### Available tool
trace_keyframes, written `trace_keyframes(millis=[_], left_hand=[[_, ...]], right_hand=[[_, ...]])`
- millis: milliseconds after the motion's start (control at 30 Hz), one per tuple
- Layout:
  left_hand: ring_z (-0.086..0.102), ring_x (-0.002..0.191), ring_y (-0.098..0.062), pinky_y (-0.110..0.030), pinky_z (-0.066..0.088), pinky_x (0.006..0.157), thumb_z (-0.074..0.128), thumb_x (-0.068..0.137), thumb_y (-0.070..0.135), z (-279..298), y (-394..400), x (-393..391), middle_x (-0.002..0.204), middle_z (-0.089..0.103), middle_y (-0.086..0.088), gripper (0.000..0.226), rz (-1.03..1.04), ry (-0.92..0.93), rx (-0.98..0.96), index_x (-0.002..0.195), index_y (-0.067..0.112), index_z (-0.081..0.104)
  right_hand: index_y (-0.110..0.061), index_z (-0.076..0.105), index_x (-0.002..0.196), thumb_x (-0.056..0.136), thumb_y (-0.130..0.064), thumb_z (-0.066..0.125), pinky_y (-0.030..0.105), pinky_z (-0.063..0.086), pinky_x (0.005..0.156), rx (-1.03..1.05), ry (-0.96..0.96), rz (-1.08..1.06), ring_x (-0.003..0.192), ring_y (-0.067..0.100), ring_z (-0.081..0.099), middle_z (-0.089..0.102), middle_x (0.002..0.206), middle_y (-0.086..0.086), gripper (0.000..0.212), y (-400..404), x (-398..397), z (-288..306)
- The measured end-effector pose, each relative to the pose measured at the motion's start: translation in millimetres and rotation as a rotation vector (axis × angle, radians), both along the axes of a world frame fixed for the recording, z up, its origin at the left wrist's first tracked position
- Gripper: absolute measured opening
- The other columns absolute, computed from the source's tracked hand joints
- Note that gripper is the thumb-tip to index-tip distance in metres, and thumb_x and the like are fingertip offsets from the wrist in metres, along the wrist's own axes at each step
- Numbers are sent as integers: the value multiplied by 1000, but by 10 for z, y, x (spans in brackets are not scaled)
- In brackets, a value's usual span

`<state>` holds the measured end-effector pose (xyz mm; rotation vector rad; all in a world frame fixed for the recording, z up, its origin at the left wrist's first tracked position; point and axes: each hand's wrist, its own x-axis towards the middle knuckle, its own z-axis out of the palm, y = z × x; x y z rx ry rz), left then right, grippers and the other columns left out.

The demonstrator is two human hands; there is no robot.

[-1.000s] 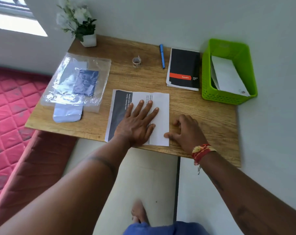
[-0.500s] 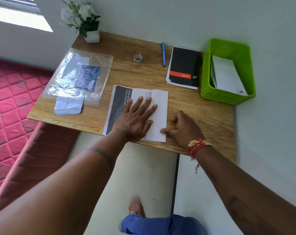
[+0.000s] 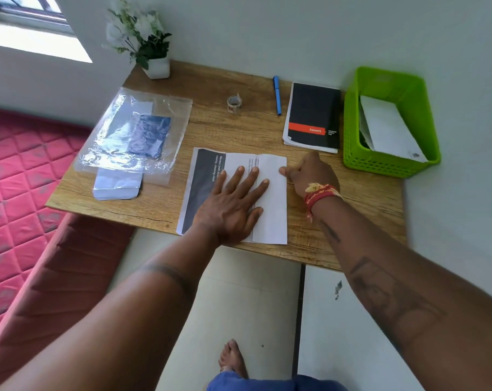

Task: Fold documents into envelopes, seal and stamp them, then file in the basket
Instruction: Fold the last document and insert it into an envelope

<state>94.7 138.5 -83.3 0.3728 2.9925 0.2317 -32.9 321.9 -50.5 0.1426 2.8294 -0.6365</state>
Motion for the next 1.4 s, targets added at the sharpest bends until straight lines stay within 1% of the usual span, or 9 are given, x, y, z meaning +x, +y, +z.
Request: trace_keyframes(millis=[133, 267, 433, 533, 867, 1067, 1200, 1333, 1400], left_hand=[[-19, 158, -24, -55, -7, 127, 5, 104, 60, 3, -9, 5, 173, -15, 1, 67, 4, 1, 8, 165, 34, -6], [-17, 158, -23, -52, -8, 127, 5, 105, 58, -5, -7, 19, 173, -12, 2, 66, 14, 12, 32, 166, 32, -4], [-12, 159, -21, -47, -6, 129, 8, 107, 50, -26, -14, 38, 174, -5, 1, 65, 49, 35, 64, 167, 24, 3], [-9, 160, -21, -46, -5, 129, 10, 106, 47, -24, -13, 46, 174, -1, 1, 65, 53, 40, 74, 167, 24, 7], [-10, 160, -20, -45, -5, 129, 13, 106, 44, -49, -15, 41, 174, -2, 2, 64, 57, 33, 72, 167, 24, 7], [-7, 160, -20, -45, -5, 129, 19, 107, 42, -21, -10, 41, 174, 1, 2, 63, 56, 32, 81, 167, 23, 10], [-7, 160, -20, -45, -6, 129, 20, 109, 42, -14, -9, 44, 174, 1, 2, 62, 57, 34, 98, 167, 23, 11], [0, 160, -21, -45, -2, 130, 26, 107, 42, 12, -11, 59, 174, 7, -1, 62, 67, 58, 159, 165, 21, 20], [15, 158, -26, -45, 9, 130, 37, 105, 41, 33, -18, 81, 171, 20, -5, 59, 92, 104, 225, 159, 18, 35]], right_hand=[[-13, 42, 144, 87, -56, 71, 38, 47, 80, -1, -4, -85, 118, 36, 63, 64, 133, 12, 77, -132, -236, 27], [-15, 49, 136, 94, -49, 64, 35, 42, 72, 25, 27, -147, 104, 33, 65, 68, 120, 10, 56, -149, -233, 36], [-11, 66, 93, 94, -36, 58, 28, 36, 61, -103, 55, -142, 75, 27, 60, 66, 80, 6, 27, -41, 40, 53], [-7, 62, 70, 88, -35, 62, 26, 29, 50, -134, -54, -183, 60, 25, 57, 58, 62, 5, 33, -10, 237, 86], [-8, 75, 77, 82, -41, 70, 31, 54, 69, -271, -217, -218, 73, 24, 70, 76, 76, 3, 34, -59, 311, 160], [-15, 58, 67, 81, -39, 77, 25, 36, 52, -331, -205, -237, 63, 18, 58, 60, 69, 0, 34, -122, 383, 114], [-18, 59, 69, 81, -39, 77, 25, 36, 51, -369, -210, -234, 62, 16, 59, 60, 68, -4, 31, -150, 414, 140], [-17, 70, 92, 81, -27, 79, 30, 52, 63, -618, -114, -269, 79, 20, 70, 75, 91, 2, 17, -128, 486, 122], [-24, 69, 99, 85, -38, 75, 28, 51, 58, -806, -79, -300, 72, 15, 72, 78, 92, -3, 20, -151, 607, 124]])
